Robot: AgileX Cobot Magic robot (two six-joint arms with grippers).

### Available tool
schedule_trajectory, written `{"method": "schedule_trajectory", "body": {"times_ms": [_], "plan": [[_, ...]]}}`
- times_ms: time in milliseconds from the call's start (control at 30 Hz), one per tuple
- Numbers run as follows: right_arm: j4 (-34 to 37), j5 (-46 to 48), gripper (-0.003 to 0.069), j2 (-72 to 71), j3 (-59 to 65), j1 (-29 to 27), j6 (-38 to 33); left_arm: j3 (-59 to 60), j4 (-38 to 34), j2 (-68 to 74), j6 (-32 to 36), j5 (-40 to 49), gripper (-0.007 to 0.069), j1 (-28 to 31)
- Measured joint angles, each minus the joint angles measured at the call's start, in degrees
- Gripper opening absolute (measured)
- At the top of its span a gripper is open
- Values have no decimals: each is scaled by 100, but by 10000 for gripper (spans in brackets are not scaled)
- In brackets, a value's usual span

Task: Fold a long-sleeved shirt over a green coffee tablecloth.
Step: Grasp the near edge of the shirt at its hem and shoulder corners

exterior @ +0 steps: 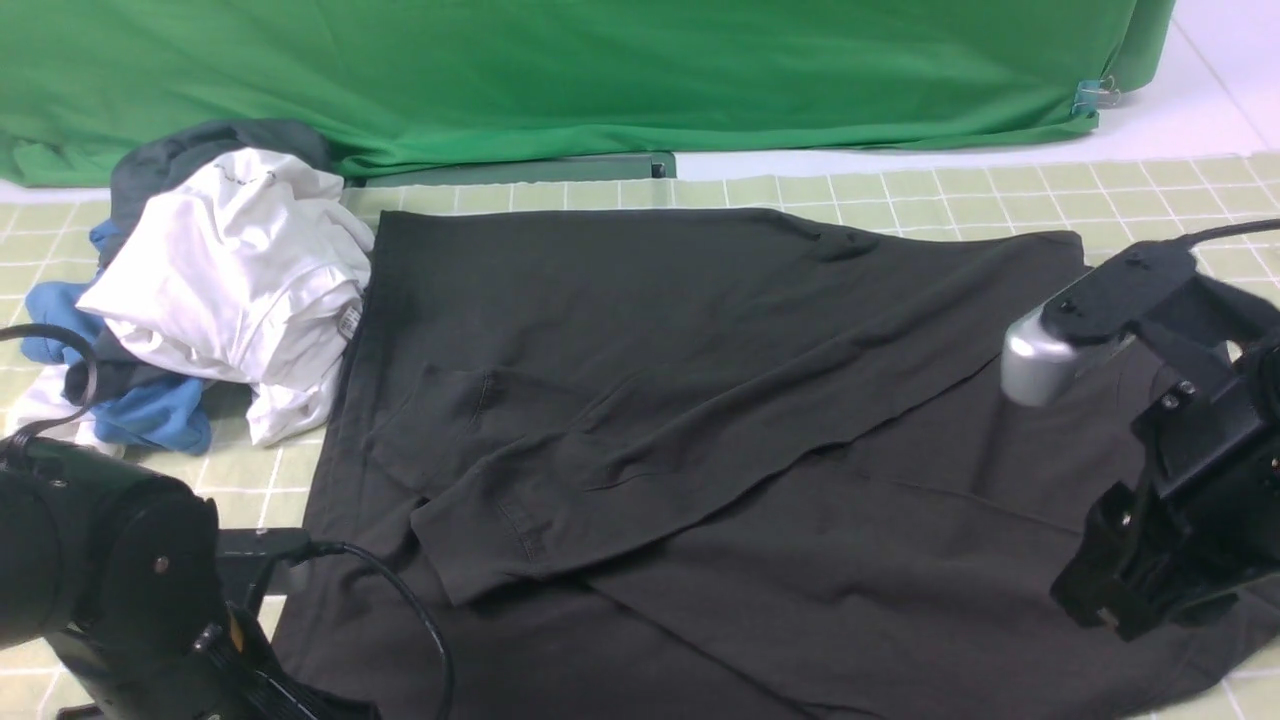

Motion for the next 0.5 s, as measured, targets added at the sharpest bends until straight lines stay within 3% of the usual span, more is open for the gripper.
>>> {"method": "schedule_trajectory", "body": {"times_ms": [33,67,100,167,267,500], "plan": [[5,58,253,0,0,118,-76,-7,-83,7,48,-42,295,0],[2,67,253,0,0,154,-82,-14,-92,7,54,-39,282,0],[6,81,253,0,6,278,-114,-14,-176,-6,70,-69,175,-14],[6,30,255,0,70,557,-169,-20,-211,-85,143,-102,77,-24],[6,-237,294,0,374,987,-175,-32,-22,-257,161,-37,41,-36],[8,-1256,439,101,1545,1520,256,-44,156,-940,177,590,37,-36]]}}
